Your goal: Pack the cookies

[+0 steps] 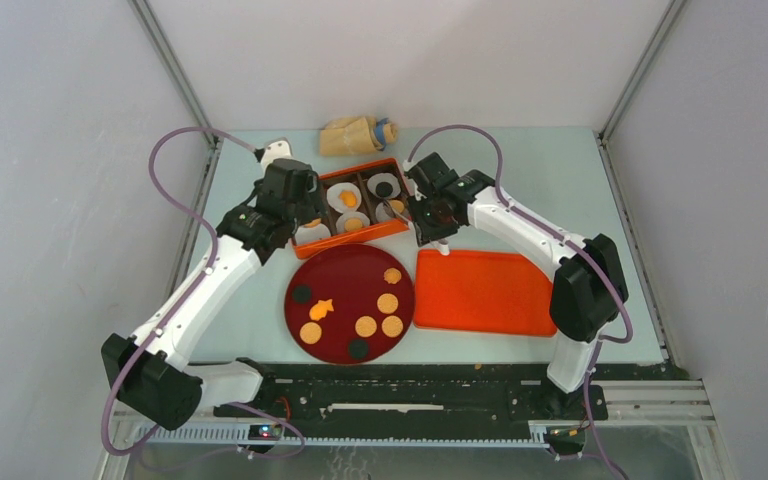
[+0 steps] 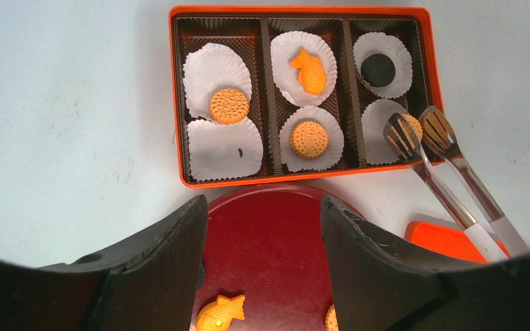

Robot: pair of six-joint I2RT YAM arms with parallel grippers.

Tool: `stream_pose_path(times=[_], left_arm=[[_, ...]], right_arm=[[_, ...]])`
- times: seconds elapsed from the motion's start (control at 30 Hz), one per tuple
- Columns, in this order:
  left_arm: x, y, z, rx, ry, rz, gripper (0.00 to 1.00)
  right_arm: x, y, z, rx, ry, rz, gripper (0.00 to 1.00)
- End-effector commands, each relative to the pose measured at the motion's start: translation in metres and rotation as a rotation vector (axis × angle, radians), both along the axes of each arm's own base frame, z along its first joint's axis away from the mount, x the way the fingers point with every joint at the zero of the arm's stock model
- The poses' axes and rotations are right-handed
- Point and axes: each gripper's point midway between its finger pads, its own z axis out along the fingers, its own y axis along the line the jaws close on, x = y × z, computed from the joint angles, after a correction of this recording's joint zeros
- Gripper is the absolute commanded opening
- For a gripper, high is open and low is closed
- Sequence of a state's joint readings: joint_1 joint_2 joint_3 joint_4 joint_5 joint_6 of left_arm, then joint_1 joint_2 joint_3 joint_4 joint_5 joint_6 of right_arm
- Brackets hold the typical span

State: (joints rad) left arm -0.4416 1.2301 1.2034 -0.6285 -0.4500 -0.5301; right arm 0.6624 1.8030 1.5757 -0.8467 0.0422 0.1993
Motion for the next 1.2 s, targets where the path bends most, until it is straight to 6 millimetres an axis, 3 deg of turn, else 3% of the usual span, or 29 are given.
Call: stream_pose_path(times=[0.0,0.13,0.27,0.73,0.9,1.07,1.17], left_arm=[[0.009,0.0,0.032,-0.03,-0.087,0.003,0.66],[0.008,0.0,0.033,-0.033,-0.09,0.005,0.66],[0.008,-0.004,0.031,-0.042,-0.082,-0.011,0.67],[0.004,-0.011,0.028,-0.062,-0.072,-0.054,0.68],[0.002,-0.008,0.037,-0.067,-0.094,-0.05,0.68],[-0.002,-0.002,0.052,-0.072,-0.138,-0.034,0.68],[-0.005,0.004,0.061,-0.067,-0.152,-0.004,0.68]], right_arm=[[0.01,0.005,0.011,0.046,-0.045,0.025,0.21],[0.011,0.007,0.009,0.05,-0.038,0.02,0.23],[0.007,0.019,0.017,0.094,-0.038,0.052,0.42],[0.014,0.023,0.021,0.096,-0.057,0.037,0.53],[0.014,0.026,0.049,0.142,-0.127,0.038,0.52],[-0.006,0.034,0.079,0.173,-0.18,0.083,0.52],[-0.033,0.043,0.083,0.166,-0.185,0.136,0.52]])
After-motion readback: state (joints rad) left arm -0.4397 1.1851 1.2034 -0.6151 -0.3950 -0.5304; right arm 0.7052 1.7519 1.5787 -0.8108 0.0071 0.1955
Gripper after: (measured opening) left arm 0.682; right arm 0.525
